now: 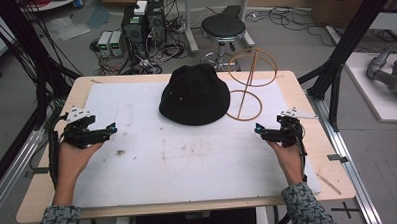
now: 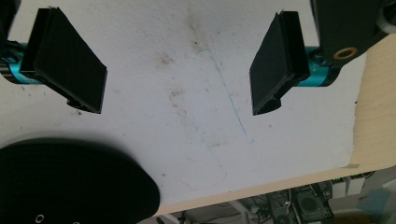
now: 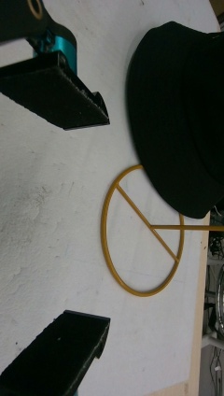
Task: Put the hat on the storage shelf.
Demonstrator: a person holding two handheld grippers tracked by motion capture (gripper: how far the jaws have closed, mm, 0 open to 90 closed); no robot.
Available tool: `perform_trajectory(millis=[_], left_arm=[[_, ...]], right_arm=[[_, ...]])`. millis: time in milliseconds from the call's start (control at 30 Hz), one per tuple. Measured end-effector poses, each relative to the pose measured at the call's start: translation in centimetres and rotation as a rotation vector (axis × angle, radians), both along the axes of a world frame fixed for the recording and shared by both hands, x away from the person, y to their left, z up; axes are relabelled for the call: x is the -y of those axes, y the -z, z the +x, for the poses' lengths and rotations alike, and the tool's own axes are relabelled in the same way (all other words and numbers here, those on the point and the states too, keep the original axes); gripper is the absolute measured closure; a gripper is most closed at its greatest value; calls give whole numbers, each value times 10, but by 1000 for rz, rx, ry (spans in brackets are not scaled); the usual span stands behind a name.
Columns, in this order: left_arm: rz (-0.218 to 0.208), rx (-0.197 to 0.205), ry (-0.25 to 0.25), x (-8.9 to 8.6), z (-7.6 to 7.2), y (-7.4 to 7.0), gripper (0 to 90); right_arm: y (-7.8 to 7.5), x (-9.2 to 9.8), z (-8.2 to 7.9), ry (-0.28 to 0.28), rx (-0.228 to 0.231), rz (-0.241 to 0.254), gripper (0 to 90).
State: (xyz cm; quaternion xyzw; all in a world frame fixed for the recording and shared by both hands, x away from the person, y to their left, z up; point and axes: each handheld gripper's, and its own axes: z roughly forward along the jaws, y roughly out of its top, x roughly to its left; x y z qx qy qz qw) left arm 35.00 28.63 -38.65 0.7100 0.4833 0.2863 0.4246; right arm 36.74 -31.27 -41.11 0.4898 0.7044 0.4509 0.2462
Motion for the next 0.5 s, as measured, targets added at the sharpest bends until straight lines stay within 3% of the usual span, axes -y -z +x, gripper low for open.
perform_trajectory(millis=[333, 467, 500], left_arm=[[-24, -10, 9, 1, 0, -1, 162], [-35, 4, 36, 7, 0, -6, 162], [-33, 12, 63, 10, 0, -12, 162]], right_arm=[[0, 0, 0, -2, -2, 1, 43], [1, 1, -1, -4, -1, 6, 44], [1, 2, -1, -1, -3, 11, 44]])
